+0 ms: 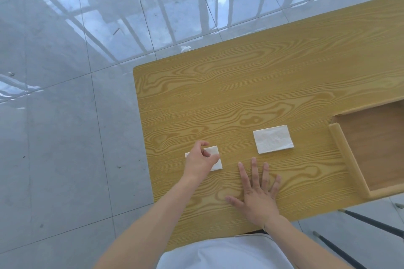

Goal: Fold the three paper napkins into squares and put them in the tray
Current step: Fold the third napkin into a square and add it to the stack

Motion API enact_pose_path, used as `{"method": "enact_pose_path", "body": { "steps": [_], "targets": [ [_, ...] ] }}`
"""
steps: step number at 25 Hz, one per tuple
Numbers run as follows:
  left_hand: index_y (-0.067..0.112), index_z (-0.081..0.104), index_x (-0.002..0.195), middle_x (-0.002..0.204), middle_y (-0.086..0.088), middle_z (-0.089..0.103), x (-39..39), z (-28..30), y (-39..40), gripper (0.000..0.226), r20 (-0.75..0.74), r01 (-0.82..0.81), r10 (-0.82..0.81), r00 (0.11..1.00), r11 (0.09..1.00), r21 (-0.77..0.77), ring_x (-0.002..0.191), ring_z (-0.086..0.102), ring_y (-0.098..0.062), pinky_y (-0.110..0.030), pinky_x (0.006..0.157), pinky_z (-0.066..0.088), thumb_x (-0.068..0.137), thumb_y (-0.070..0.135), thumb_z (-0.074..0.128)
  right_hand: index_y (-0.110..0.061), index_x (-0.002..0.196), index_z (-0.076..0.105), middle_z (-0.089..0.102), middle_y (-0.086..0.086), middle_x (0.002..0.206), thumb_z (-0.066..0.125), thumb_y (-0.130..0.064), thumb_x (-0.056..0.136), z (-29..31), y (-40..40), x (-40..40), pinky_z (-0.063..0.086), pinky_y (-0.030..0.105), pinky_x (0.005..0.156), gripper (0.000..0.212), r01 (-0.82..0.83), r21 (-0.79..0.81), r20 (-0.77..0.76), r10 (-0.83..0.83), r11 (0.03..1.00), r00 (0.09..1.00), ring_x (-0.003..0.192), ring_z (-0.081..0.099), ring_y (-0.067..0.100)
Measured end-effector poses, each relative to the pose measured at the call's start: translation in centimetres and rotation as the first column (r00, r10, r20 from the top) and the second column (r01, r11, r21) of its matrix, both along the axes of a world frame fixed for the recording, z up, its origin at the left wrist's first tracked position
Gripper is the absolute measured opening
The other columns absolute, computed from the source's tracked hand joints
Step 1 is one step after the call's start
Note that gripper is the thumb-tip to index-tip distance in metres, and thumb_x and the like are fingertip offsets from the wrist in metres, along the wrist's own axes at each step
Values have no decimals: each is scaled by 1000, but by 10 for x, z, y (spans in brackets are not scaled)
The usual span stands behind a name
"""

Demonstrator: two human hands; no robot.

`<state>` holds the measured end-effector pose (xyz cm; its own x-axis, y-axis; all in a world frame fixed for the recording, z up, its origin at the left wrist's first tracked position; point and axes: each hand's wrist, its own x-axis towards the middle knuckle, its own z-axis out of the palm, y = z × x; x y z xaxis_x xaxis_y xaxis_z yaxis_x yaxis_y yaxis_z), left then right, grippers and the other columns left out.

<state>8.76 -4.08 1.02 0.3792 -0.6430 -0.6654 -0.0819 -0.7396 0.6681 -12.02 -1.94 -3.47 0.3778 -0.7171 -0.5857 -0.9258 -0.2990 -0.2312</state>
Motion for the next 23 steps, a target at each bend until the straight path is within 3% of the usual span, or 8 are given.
{"method": "enact_pose_path", "body": {
  "steps": [4,6,8,11,17,23],
  "targets": [
    [31,57,115,88,7,61,18,0,16,34,94,-42,47,994,998,-54,70,57,2,-14,61,43,83,25,69,-39,147,-22,-35,1,156,27,-86,76,7,1,2,-23,67,106,98,24,-56,18,-23,998,1000,140,-35,36],
    [28,59,114,91,7,59,33,-2,29,32,256,12,3,967,998,-55,80,58,-7,-20,65,45,84,24,67,-37,152,-5,-11,1,163,28,-81,80,12,-3,9,-15,65,110,91,36,-126,48,-30,991,998,146,-15,36],
    [27,60,114,99,9,57,46,-6,42,30,464,139,-121,878,990,-7,95,52,-12,-23,71,43,85,25,66,-33,151,15,20,1,159,30,-75,84,19,-16,23,-1,62,114,80,-6,-200,101,26,980,994,146,12,31],
    [26,59,120,112,7,55,55,-8,50,37,598,278,-279,752,956,96,109,46,-14,-30,81,47,85,34,66,-29,147,31,46,-2,145,37,-65,89,25,-42,53,20,58,114,68,-117,-276,186,173,954,967,133,38,25],
    [25,56,120,114,4,51,55,-9,45,37,648,377,-396,651,909,177,109,47,-17,-31,77,49,86,37,65,-30,145,33,37,0,144,56,-50,89,28,-68,90,18,54,114,63,-284,-248,34,301,926,953,128,34,29],
    [25,53,104,107,4,47,56,-5,31,29,583,356,-398,708,915,192,102,44,-16,-32,75,48,79,23,66,-30,118,49,42,-3,128,65,-43,81,32,-78,100,27,41,104,42,-219,-230,87,244,948,966,118,34,26]
  ]
}}
